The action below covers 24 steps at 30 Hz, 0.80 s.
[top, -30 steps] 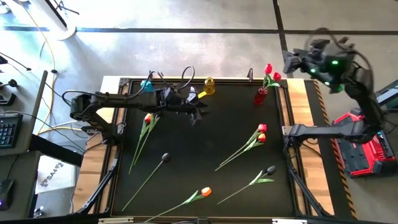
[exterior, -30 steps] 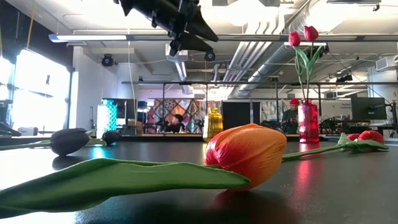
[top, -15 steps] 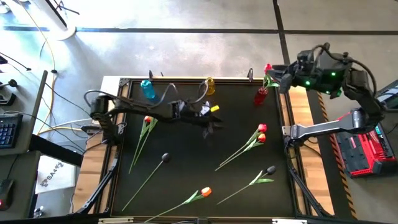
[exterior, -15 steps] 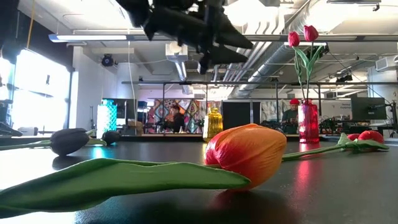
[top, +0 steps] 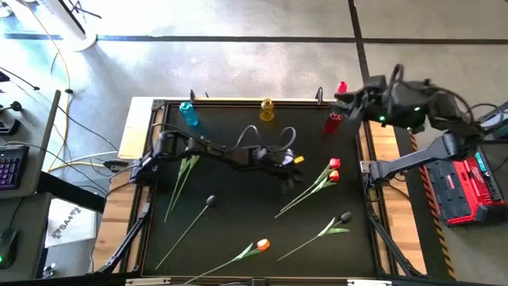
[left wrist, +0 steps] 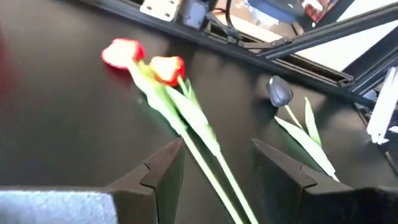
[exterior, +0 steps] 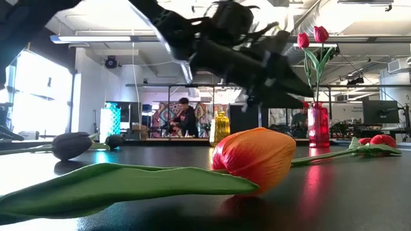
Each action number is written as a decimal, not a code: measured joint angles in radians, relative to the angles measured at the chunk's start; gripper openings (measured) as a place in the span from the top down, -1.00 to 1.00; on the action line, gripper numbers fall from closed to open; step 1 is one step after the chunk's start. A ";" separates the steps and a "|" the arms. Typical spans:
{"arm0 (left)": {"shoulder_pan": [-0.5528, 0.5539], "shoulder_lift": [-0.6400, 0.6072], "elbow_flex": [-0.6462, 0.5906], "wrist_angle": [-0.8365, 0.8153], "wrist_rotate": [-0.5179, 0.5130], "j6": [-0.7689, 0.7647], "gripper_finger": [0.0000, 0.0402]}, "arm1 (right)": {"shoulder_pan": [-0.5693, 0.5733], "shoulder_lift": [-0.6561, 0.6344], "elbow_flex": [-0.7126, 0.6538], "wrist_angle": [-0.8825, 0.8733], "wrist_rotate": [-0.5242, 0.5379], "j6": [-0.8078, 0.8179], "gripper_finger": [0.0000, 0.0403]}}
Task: Sort flowers into vase by color
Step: Put the red flower into the red vase
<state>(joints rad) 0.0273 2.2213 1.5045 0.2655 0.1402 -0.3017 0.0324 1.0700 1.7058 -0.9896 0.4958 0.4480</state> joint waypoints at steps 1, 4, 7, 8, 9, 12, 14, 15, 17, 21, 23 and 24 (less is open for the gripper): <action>-0.004 0.019 0.037 -0.025 0.000 0.014 0.18 | 0.006 0.002 -0.001 -0.031 0.006 0.022 0.04; -0.011 0.080 0.140 -0.112 -0.001 0.054 0.18 | 0.022 0.015 0.000 -0.108 0.028 0.084 0.04; -0.012 0.141 0.222 -0.194 -0.003 0.076 0.18 | 0.042 0.035 -0.001 -0.164 0.040 0.129 0.04; -0.011 0.162 0.244 -0.209 -0.007 0.076 0.18 | 0.050 0.042 -0.001 -0.179 0.045 0.144 0.04; -0.011 0.176 0.261 -0.226 -0.011 0.076 0.18 | 0.059 0.046 -0.001 -0.189 0.053 0.156 0.04; -0.012 0.211 0.293 -0.243 -0.019 0.074 0.18 | 0.083 0.053 -0.001 -0.200 0.062 0.179 0.04; -0.014 0.215 0.292 -0.254 -0.020 0.070 0.18 | 0.098 0.061 -0.001 -0.200 0.062 0.181 0.04; -0.016 0.215 0.292 -0.252 -0.022 0.073 0.18 | 0.105 0.063 -0.001 -0.200 0.064 0.182 0.04; -0.023 0.218 0.293 -0.242 -0.035 0.084 0.18 | 0.117 0.069 -0.001 -0.200 0.078 0.182 0.04; -0.035 0.222 0.292 -0.252 -0.042 0.103 0.18 | 0.135 0.083 0.000 -0.201 0.103 0.181 0.04; -0.042 0.231 0.293 -0.243 -0.042 0.103 0.18 | 0.144 0.104 0.000 -0.211 0.080 0.175 0.04; -0.044 0.234 0.293 -0.247 -0.042 0.100 0.18 | 0.151 0.116 0.000 -0.219 0.057 0.166 0.04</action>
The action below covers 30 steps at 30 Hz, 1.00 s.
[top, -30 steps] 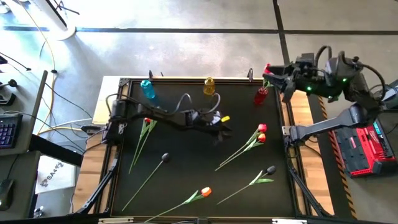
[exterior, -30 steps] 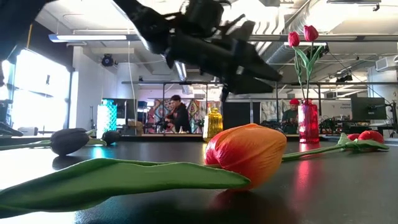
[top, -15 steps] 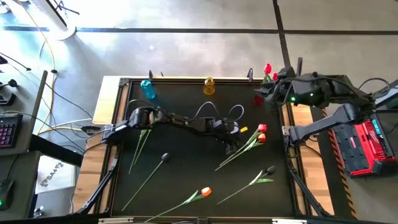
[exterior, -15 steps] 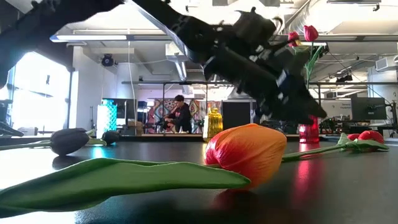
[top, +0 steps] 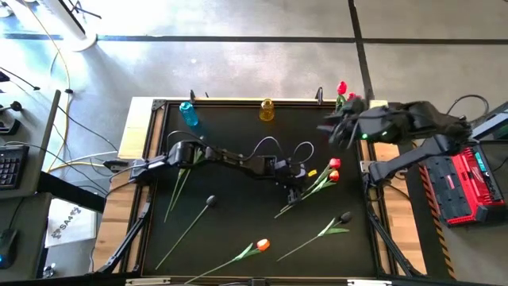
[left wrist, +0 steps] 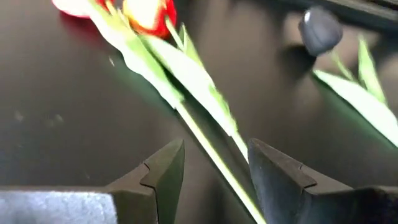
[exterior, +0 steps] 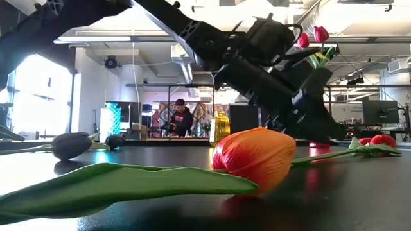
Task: Sort flowers into vase by color
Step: Put the red flower into the red vase
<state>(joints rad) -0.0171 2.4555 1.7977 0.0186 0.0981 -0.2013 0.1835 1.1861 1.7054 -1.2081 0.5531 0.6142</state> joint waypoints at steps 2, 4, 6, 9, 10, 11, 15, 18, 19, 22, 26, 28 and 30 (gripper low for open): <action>-0.007 0.003 -0.002 -0.012 -0.001 -0.010 0.18 | 0.015 0.027 0.000 -0.025 -0.029 -0.008 0.04; -0.013 0.003 -0.002 -0.006 -0.015 -0.008 0.18 | 0.029 0.051 0.000 -0.050 -0.031 -0.006 0.04; -0.016 0.001 -0.001 0.003 -0.029 0.006 0.18 | 0.034 0.072 0.000 -0.076 -0.024 -0.003 0.04; -0.017 0.001 -0.001 -0.005 -0.030 0.012 0.18 | 0.035 0.099 0.000 -0.090 -0.032 -0.003 0.04; -0.017 0.001 -0.002 -0.010 -0.030 0.012 0.18 | 0.035 0.105 0.000 -0.090 -0.043 -0.008 0.04; -0.017 0.001 -0.002 -0.013 -0.030 0.015 0.18 | 0.035 0.111 0.000 -0.090 -0.056 -0.012 0.04; -0.017 0.007 -0.002 -0.024 -0.031 0.021 0.18 | 0.035 0.125 0.000 -0.090 -0.086 -0.018 0.04; -0.018 0.009 -0.002 -0.023 -0.032 0.021 0.18 | 0.035 0.120 0.000 -0.090 -0.087 -0.020 0.04; -0.018 0.009 -0.002 -0.019 -0.034 0.021 0.18 | 0.035 0.116 0.000 -0.090 -0.087 -0.020 0.04; -0.018 0.009 -0.002 -0.022 -0.060 0.018 0.18 | 0.035 0.108 0.000 -0.091 -0.090 -0.012 0.04; -0.022 0.009 -0.002 -0.020 -0.073 0.013 0.18 | 0.035 0.106 0.000 -0.091 -0.097 0.004 0.04; -0.026 0.019 -0.001 -0.012 -0.089 0.013 0.18 | 0.035 0.107 0.000 -0.091 -0.108 0.014 0.04; -0.032 0.024 -0.001 -0.009 -0.096 0.014 0.18 | 0.035 0.106 0.001 -0.091 -0.115 0.015 0.04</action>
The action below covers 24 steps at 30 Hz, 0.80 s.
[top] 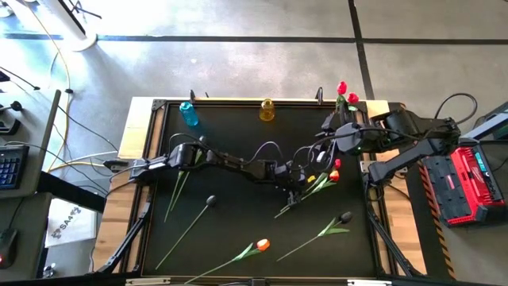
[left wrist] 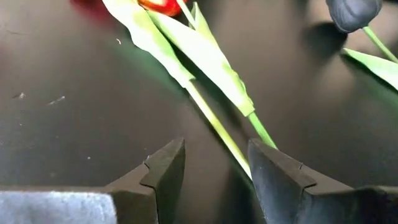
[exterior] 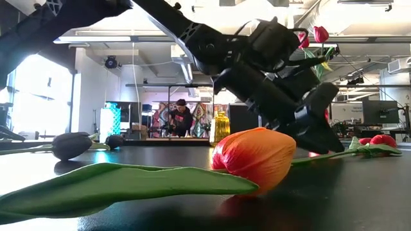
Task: Sort flowers into vase by color
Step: Put the red flower into the red vase
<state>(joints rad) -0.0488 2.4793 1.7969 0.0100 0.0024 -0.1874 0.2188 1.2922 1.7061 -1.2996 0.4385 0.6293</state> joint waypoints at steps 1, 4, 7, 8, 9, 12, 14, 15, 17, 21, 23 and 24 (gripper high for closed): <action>-0.003 0.009 0.002 0.003 0.000 -0.002 0.18 | 0.000 0.000 0.000 0.000 -0.002 0.002 0.04; -0.018 0.028 0.004 0.017 -0.015 0.004 0.18 | 0.000 0.000 0.000 -0.002 -0.002 0.015 0.04; -0.034 0.040 0.005 0.007 -0.052 0.015 0.22 | 0.000 0.000 0.000 -0.006 -0.002 0.025 0.04; -0.040 0.040 0.006 -0.004 -0.075 0.024 0.26 | 0.000 0.000 0.000 -0.006 -0.002 0.027 0.04; -0.045 0.041 0.006 -0.008 -0.097 0.040 0.31 | 0.000 0.000 0.000 -0.006 -0.002 0.031 0.04; -0.055 0.036 0.006 -0.027 -0.132 0.092 0.53 | 0.000 0.000 0.000 -0.006 0.000 0.045 0.04; -0.056 0.035 0.005 -0.030 -0.132 0.107 0.71 | 0.000 0.000 0.000 -0.006 0.002 0.048 0.04; -0.057 0.035 0.004 -0.030 -0.132 0.108 0.81 | 0.000 0.000 0.000 -0.006 0.003 0.052 0.04; -0.057 0.022 0.003 -0.041 -0.132 0.110 0.94 | 0.000 0.000 0.000 -0.007 0.006 0.063 0.04; -0.052 0.000 -0.001 -0.049 -0.146 0.112 0.95 | 0.003 0.000 0.000 -0.015 0.027 0.105 0.04; -0.044 -0.020 -0.004 -0.066 -0.148 0.112 0.98 | 0.014 -0.001 0.000 -0.017 0.055 0.132 0.04; -0.038 -0.031 -0.005 -0.077 -0.154 0.112 0.99 | 0.023 -0.003 0.000 -0.018 0.076 0.149 0.04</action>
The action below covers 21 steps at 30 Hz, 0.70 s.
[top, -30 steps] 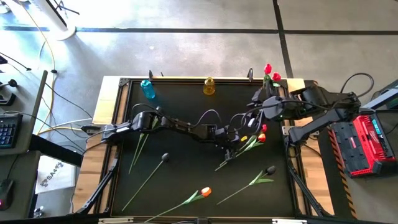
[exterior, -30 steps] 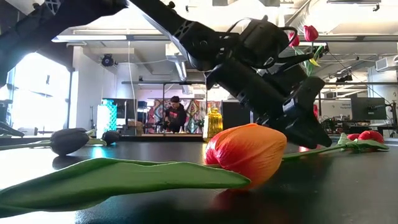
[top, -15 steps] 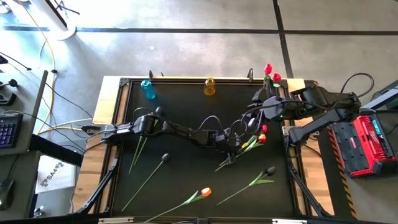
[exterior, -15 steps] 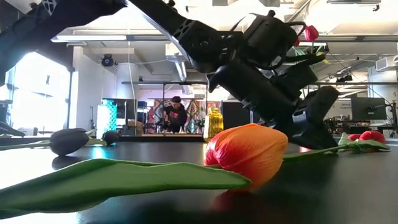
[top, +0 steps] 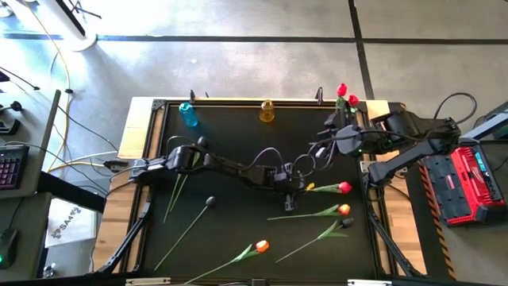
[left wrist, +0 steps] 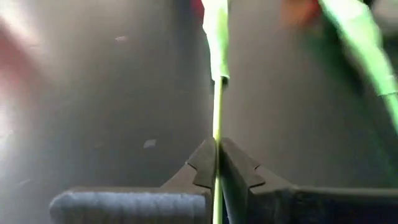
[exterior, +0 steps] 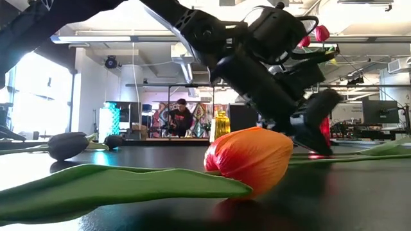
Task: Sort flowers into vase by color
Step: Put the red flower into the red vase
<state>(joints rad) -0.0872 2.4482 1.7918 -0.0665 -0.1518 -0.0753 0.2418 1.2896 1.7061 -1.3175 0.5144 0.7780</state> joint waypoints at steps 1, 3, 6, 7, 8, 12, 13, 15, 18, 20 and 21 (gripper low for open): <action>0.007 -0.013 -0.001 -0.004 -0.002 0.000 0.99 | 0.010 -0.004 0.000 0.000 0.022 0.016 0.04; 0.021 -0.040 -0.001 -0.001 -0.007 -0.003 0.99 | 0.033 -0.018 0.000 0.001 0.072 0.055 0.04; 0.046 -0.102 0.001 -0.020 -0.007 -0.048 1.00 | 0.074 -0.052 0.000 0.003 0.152 0.114 0.04; 0.054 -0.122 0.002 -0.037 -0.007 -0.063 1.00 | 0.092 -0.064 0.000 0.005 0.174 0.132 0.04; 0.063 -0.144 0.002 -0.053 -0.008 -0.076 1.00 | 0.109 -0.076 0.001 0.009 0.197 0.149 0.04; 0.091 -0.246 0.001 -0.117 -0.009 -0.086 1.00 | 0.168 -0.122 0.001 0.056 0.251 0.184 0.04; 0.097 -0.273 0.001 -0.134 -0.013 -0.079 1.00 | 0.182 -0.130 0.001 0.074 0.266 0.183 0.04; 0.112 -0.337 0.002 -0.149 -0.028 -0.079 1.00 | 0.206 -0.148 0.001 0.108 0.306 0.183 0.04; 0.138 -0.419 0.003 -0.170 -0.045 -0.079 1.00 | 0.245 -0.175 0.001 0.138 0.373 0.183 0.04; 0.158 -0.475 0.003 -0.167 -0.051 -0.079 1.00 | 0.275 -0.194 0.001 0.145 0.436 0.198 0.04; 0.166 -0.496 0.002 -0.166 -0.061 -0.079 1.00 | 0.294 -0.201 0.001 0.149 0.469 0.211 0.04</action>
<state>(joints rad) 0.0791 1.9519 1.7940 -0.2329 -0.2123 -0.1543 0.5356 1.0889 1.7069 -1.1687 0.9838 0.9886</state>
